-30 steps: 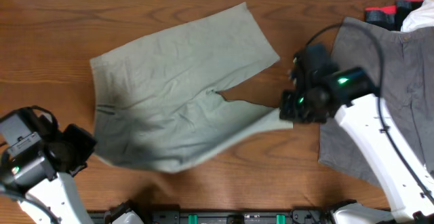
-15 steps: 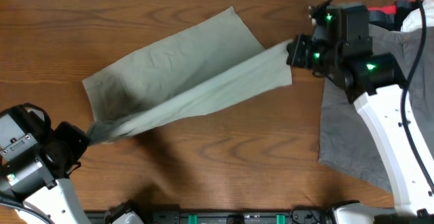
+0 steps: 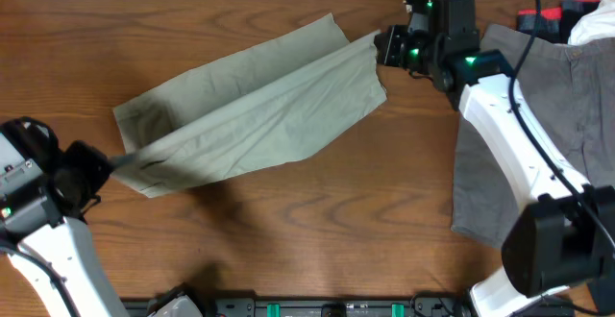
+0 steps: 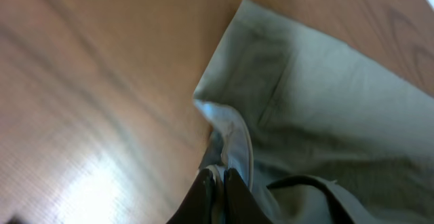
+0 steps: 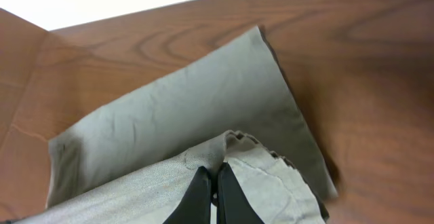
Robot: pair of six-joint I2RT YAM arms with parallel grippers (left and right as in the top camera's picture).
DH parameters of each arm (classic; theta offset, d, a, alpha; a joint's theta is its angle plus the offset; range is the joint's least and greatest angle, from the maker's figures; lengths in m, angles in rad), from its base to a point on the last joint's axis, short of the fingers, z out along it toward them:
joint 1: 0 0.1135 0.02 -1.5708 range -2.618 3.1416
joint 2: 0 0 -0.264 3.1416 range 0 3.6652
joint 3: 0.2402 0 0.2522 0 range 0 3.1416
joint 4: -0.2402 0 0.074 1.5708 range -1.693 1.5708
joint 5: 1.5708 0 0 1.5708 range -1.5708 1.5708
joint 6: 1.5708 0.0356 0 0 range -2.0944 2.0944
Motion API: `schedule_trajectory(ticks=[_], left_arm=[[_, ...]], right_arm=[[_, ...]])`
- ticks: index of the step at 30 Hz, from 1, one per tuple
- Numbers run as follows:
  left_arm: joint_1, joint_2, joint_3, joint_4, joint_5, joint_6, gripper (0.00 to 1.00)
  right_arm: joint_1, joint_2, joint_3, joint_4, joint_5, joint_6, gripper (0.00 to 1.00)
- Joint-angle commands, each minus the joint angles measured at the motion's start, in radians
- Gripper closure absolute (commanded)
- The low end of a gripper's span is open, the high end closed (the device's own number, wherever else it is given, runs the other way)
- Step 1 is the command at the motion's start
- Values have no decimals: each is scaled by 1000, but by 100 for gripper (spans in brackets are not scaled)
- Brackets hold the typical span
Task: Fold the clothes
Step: 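Fold the leg hems up onto the waistband with both grippers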
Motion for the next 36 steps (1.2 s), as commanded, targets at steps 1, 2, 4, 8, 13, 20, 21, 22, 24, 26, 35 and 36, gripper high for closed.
schedule_trajectory(ticks=[1,2,4,8,13,20,21,22,24,26,35,36], left_arm=[[1,61,18,55,8,52,94],[-8,84,18,76,20,56,94],[-24,127,18,107,19,55,94],[-61,214,18,172,18,55,94],[-86,296,18,270,17,55,94],[-86,324,18,309,-26,47,94],[-86,324,18,314,-36,47,94],[-86,325,18,321,-39,48,94],[-86,327,18,341,-39,48,94],[-86,334,18,368,-39,48,94],[-92,409,18,452,-39,48,93],[-95,418,18,461,-38,48,92]], right_arm=[[-17,40,18,57,75,-6,99],[-17,51,18,72,67,-6,99],[-15,79,18,114,50,-6,99],[-8,129,18,195,50,-5,99],[4,201,18,333,29,-2,99],[5,291,18,502,-30,26,99],[6,302,18,521,-30,32,99],[7,312,18,536,-30,36,99],[8,329,18,558,-29,43,99],[8,345,18,577,-29,43,99],[11,383,18,612,-23,6,98],[11,385,18,612,-23,5,98]])
